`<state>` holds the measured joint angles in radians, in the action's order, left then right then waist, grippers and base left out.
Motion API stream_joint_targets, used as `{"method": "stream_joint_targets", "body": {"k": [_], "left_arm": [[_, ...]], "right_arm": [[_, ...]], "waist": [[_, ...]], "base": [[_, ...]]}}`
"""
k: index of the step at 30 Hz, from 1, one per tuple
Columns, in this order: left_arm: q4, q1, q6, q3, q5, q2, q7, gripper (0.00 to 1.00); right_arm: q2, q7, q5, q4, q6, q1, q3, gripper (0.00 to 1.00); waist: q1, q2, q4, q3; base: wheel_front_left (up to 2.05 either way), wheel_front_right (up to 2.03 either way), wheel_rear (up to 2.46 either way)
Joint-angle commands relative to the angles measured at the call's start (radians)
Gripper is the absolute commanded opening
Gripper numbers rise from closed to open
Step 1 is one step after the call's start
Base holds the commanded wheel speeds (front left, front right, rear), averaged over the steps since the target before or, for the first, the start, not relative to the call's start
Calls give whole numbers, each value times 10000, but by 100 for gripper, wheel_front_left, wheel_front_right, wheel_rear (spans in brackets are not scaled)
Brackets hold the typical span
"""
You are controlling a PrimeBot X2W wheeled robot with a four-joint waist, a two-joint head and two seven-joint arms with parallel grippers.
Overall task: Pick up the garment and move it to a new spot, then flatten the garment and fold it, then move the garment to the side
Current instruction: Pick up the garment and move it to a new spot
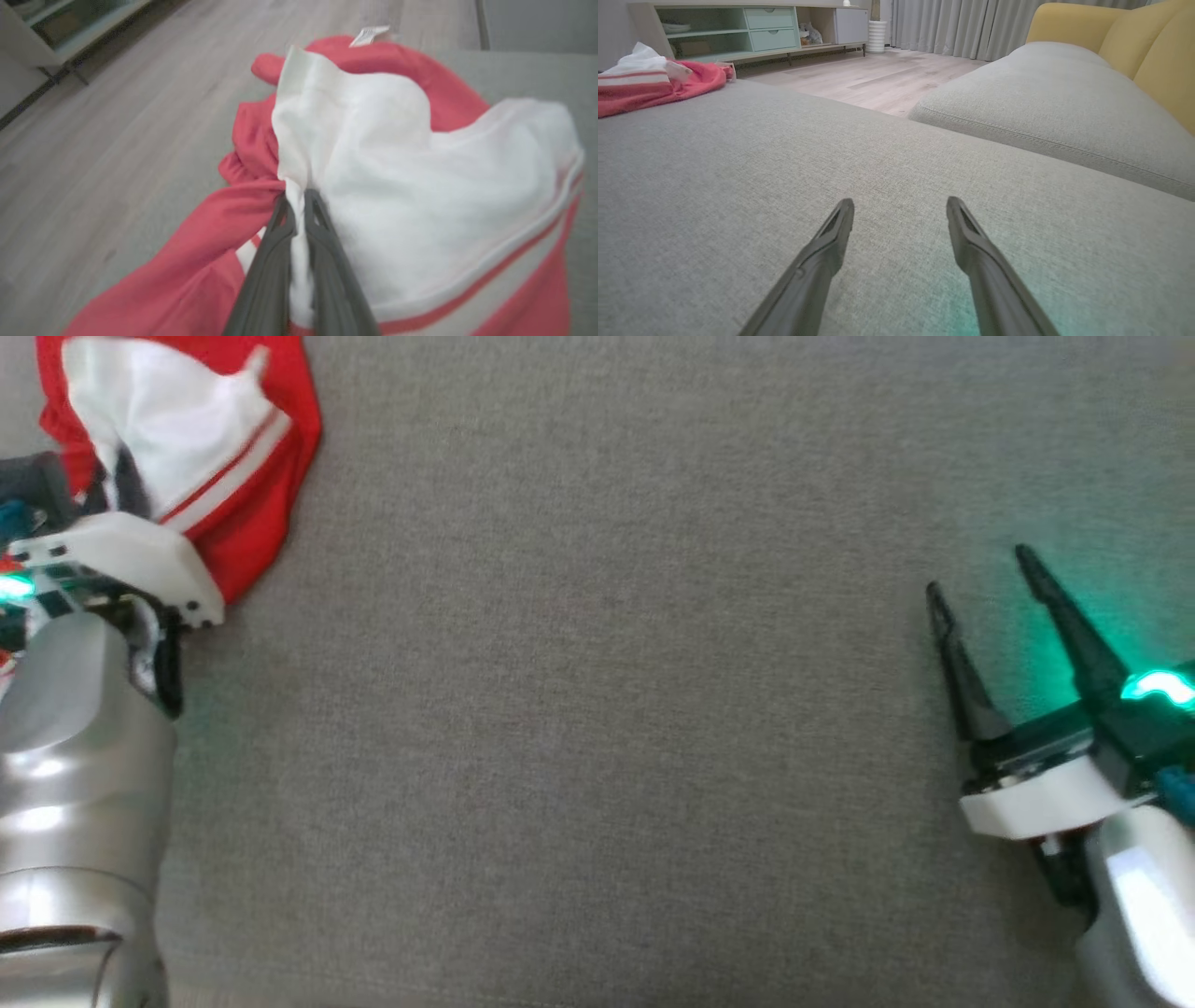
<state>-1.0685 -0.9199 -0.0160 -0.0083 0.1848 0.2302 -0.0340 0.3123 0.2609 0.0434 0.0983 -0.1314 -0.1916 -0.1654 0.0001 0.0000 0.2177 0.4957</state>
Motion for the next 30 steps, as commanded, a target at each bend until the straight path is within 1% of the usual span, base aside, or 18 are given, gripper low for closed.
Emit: {"method": "stream_joint_targets", "body": {"k": [1, 4, 8, 11, 12, 16, 21, 24, 25, 27, 30], "left_arm": [[315, -359, 100, 60, -172, 803, -587, 0], [449, -608, -160, -47, -193, 960, -979, 0], [1023, -993, -481, -300, -302, 1177, -1083, 0], [1732, -1224, -748, -531, -257, 1129, -825, 0], [1732, -1224, -748, -531, -257, 1129, -825, 0], [3026, -1354, -985, -1096, -318, 1089, -67, 0], [5085, -1166, -1090, -1796, -122, 755, 1014, 0], [6043, -813, -1117, -2258, 113, 490, 1500, 0], [6271, -671, -1123, -2431, 180, 423, 1613, 0], [6620, -382, -1129, -2793, 80, 465, 1758, 0], [6852, 104, -1133, -3195, 72, 340, 1833, 0]], "right_arm": [[-207, 9, -39, -153, 7, 181, -327, 100], [-577, 9, -26, -89, 7, 124, -521, 100], [-1141, 9, 27, 80, 7, 187, -675, 100], [-1549, 9, 78, 196, 7, 298, -758, 100], [-1549, 9, 78, 196, 7, 298, -758, 100], [-1956, 9, 84, 241, 7, 437, -799, 100], [-2241, 9, -53, 288, 7, 363, -912, 100], [-2355, 9, -133, 270, 7, 315, -1015, 100], [-2380, 9, -213, 264, 7, 299, -1041, 100], [-2437, 9, -327, 244, 7, 234, -1081, 100], [-2515, 9, -384, 195, 7, 121, -1100, 100]], "waist": [[-1, 0, -261, -477], [-1, 0, -620, -1150], [-1, 0, -1278, -2109], [-1, 0, -1844, -2758], [-1, 0, -1844, -2758], [-1, 0, -2697, -3339], [-1, 0, -3812, -3551], [-1, 0, -4449, -3543], [-1, 0, -4640, -3502], [-1, 0, -5076, -3347], [-1, 0, -5656, -2973]], "base": [[0, 0, 0], [0, 0, 0], [0, 0, 0], [0, 0, 0], [0, 0, 0], [0, 0, 0], [0, 0, 0], [0, 0, 0], [0, 0, 0], [0, 0, 0], [0, 0, 0]]}}
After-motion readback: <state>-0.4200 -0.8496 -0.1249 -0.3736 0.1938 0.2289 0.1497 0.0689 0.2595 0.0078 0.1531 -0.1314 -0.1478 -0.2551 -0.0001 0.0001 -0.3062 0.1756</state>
